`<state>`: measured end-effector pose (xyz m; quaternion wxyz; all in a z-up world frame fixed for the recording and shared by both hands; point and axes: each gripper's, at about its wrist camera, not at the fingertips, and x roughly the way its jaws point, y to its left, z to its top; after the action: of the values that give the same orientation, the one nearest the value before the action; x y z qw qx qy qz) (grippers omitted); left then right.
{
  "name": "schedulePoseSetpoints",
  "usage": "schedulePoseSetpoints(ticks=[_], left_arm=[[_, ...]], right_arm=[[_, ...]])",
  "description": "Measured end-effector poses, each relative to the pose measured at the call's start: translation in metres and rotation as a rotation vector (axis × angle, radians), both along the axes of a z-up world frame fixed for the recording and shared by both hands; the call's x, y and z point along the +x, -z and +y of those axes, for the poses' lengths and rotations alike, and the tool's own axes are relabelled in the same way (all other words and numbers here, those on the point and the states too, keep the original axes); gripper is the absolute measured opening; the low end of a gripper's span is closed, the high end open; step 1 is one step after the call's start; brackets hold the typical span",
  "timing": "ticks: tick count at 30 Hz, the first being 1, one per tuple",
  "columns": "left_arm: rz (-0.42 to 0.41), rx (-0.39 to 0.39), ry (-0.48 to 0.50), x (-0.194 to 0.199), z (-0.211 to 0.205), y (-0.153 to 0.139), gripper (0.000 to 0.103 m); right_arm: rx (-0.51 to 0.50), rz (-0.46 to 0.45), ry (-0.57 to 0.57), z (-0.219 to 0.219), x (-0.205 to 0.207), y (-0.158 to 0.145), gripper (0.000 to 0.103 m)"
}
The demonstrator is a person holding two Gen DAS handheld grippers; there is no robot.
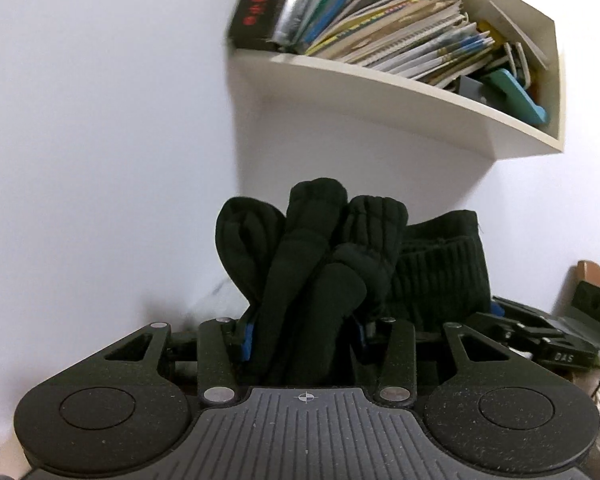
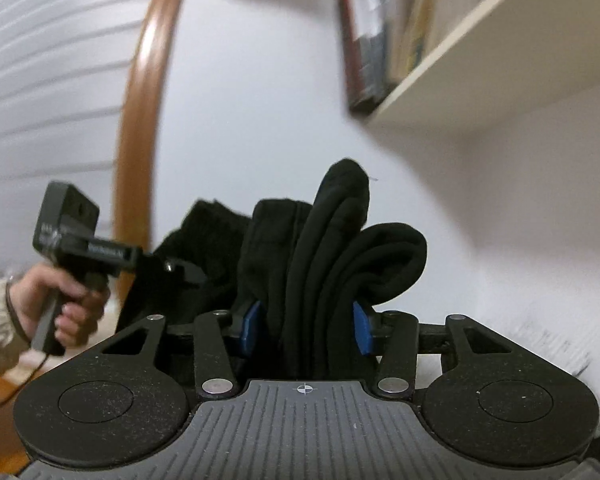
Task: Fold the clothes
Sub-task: 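Carry the folded sweatpants with both tools onto the clothes stack, then open both tools and release the sweatpants on top of the stack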
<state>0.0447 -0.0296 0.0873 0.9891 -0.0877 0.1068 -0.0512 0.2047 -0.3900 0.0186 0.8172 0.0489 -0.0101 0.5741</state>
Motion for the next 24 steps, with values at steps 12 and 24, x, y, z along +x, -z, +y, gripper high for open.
schedulePoseSetpoints(ticks=[12, 24], left_arm=[[0.237, 0.262, -0.229, 0.326, -0.016, -0.043, 0.066], [0.283, 0.262, -0.215, 0.348, -0.024, 0.021, 0.084]], right_arm=[[-0.096, 0.285, 0.48, 0.062, 0.223, 0.026, 0.066], [-0.159, 0.182, 0.448, 0.058, 0.244, 0.048, 0.076]])
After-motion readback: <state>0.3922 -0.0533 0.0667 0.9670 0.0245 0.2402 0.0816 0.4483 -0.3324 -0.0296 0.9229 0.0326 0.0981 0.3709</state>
